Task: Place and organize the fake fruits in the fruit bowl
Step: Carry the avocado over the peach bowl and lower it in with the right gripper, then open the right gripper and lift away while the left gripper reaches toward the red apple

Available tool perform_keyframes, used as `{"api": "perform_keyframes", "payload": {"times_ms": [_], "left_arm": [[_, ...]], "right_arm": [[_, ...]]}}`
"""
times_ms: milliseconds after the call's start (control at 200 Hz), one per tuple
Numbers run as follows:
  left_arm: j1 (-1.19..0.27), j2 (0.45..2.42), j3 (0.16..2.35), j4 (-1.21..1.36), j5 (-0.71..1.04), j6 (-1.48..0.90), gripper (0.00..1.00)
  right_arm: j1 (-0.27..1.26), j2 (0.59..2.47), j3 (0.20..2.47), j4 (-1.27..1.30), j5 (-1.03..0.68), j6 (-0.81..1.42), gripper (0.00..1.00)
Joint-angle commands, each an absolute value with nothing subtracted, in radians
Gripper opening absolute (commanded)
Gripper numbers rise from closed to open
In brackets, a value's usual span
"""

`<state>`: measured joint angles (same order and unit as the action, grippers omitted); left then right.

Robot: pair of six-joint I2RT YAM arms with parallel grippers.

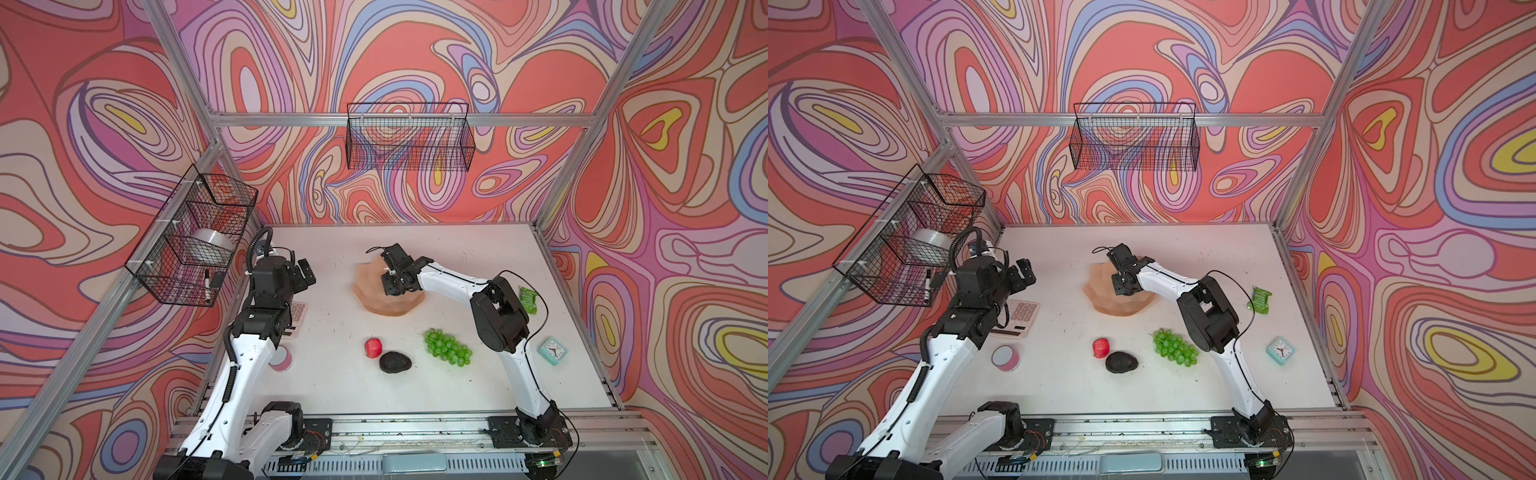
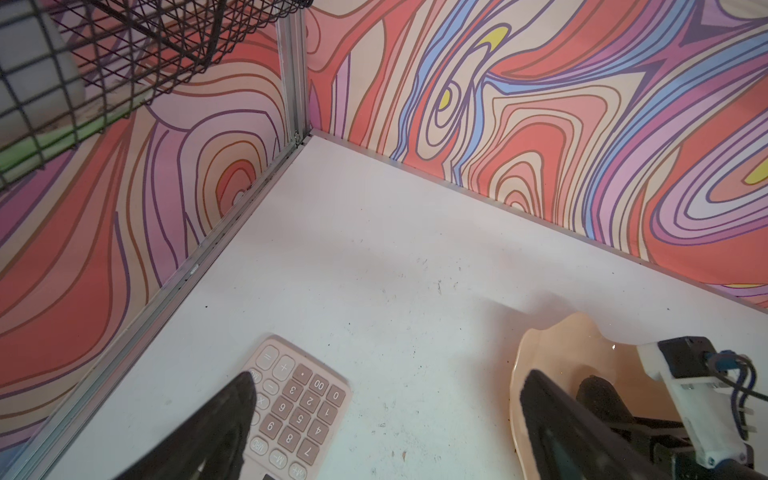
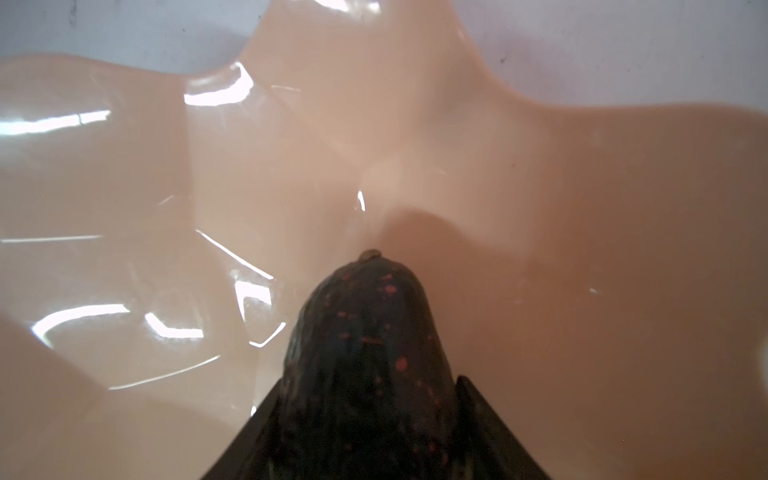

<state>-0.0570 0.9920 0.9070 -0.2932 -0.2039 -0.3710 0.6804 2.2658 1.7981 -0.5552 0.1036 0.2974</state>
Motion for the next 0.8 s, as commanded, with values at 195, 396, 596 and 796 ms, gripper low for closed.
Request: {"api": "perform_keyframes", "payload": {"times_ms": [195,396,596,796], "left_arm": [[-0.051,1.000,0.905,-0.314,-0.191,-0.388,1.00],[-0.051,1.006,0.929,-0.374,-0.186,-0.400,1.00],[-0.051,1.011,0.942,-0.585,-0.049,-0.454,0.96],[-0.089,0.989,0.911,-0.744,0.159,-0.510,0.91]], "right_arm": [[0.677,2.299,1.800,-0.539,0.112,0.300,0.61],[0.678,2.251,1.783,-0.506,0.101,0.296,0.75],[0.677,2.168,1.784,-0.492,0.121,0.291,0.86],[0.668,1.955,1.651,-0.373,0.167,0.336,0.94]]}}
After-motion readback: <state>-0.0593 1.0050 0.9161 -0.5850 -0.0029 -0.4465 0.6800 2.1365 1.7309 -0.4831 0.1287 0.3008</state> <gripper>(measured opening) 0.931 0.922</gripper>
